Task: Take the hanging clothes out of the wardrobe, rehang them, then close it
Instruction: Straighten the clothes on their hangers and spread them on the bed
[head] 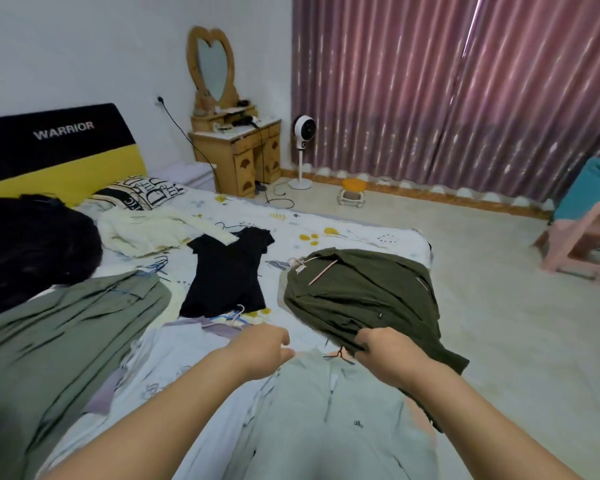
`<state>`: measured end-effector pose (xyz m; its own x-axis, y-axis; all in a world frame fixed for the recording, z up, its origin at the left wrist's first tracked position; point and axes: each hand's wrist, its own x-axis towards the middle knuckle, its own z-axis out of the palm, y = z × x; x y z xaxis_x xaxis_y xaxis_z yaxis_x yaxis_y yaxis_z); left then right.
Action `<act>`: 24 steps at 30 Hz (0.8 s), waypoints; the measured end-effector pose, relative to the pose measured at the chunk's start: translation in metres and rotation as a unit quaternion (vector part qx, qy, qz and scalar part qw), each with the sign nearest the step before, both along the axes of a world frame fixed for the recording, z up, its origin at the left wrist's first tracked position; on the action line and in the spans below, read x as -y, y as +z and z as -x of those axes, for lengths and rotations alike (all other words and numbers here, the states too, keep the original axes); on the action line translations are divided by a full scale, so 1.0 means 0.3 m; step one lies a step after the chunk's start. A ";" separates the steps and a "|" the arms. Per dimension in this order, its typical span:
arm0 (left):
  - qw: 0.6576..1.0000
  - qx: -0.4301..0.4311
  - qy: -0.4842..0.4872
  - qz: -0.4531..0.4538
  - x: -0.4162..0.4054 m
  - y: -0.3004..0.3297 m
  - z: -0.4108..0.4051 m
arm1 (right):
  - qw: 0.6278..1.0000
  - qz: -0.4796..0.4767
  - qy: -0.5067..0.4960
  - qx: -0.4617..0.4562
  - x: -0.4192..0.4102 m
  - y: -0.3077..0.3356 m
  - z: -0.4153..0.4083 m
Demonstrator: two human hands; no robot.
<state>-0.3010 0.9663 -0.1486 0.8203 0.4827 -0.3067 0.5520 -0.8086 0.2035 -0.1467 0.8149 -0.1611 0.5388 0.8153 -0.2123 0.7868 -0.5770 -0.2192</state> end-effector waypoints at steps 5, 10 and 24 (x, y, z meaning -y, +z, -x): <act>0.997 0.026 0.069 0.012 0.059 -0.005 0.207 | 0.999 0.017 0.045 -0.004 0.007 0.022 0.178; 0.989 0.061 0.133 0.019 0.071 -0.021 0.390 | 0.997 0.000 0.080 -0.002 -0.035 0.040 0.351; 0.951 0.147 0.267 0.046 -0.248 -0.071 1.087 | 0.992 -0.030 0.111 -0.046 -0.439 -0.026 0.932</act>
